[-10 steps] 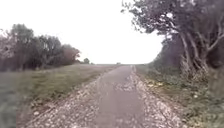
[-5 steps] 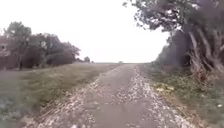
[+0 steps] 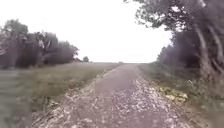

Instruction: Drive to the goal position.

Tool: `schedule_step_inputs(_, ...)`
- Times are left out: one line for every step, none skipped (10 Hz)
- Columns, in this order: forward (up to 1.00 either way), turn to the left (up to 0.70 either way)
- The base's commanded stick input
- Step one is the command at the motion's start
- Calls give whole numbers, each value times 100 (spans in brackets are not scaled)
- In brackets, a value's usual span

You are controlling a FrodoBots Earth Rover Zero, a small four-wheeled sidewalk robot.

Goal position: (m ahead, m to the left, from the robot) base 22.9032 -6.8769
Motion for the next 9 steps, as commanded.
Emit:
schedule_step_inputs(100,-24)
schedule_step_inputs(100,-39)
schedule_step_inputs(100,-22)
schedule_step_inputs(100,-5)
schedule_step_inputs(100,-19)
schedule_step_inputs(100,-35)
schedule_step_inputs(100,-40)
schedule_step_inputs(100,-40)
schedule_step_inputs(100,-8)
